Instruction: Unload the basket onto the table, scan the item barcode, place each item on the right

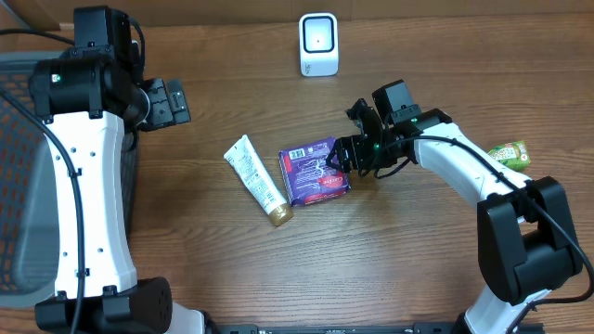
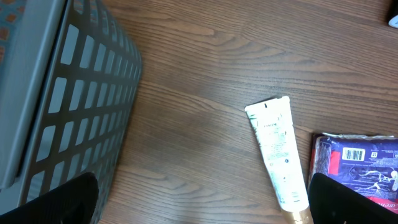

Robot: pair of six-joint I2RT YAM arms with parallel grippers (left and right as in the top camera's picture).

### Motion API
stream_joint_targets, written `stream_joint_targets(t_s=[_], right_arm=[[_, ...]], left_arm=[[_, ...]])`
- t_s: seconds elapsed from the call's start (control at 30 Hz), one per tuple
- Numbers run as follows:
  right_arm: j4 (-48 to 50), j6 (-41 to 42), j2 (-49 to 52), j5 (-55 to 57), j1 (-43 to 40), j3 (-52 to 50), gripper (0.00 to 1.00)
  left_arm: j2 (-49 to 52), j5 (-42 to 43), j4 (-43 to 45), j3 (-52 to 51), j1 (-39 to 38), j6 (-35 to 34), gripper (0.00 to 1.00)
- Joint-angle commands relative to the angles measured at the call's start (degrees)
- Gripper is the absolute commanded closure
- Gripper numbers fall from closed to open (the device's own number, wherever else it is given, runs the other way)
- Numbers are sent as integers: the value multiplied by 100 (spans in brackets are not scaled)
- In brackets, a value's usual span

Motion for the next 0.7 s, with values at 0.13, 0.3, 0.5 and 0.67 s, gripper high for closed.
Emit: stream_joint_targets(t_s=[0.13, 0.3, 0.5, 0.67], right_arm=[[367, -22, 186, -284, 151, 0, 17], [498, -22, 616, -278, 151, 0, 18], [494, 2, 748, -293, 151, 2, 47], [468, 170, 748, -315, 151, 2, 59]], left_arm=[[2, 9, 4, -9, -15, 107, 0], [2, 7, 2, -9, -15, 107, 0], [2, 7, 4, -9, -15, 107, 0], [2, 9, 4, -9, -15, 107, 0]])
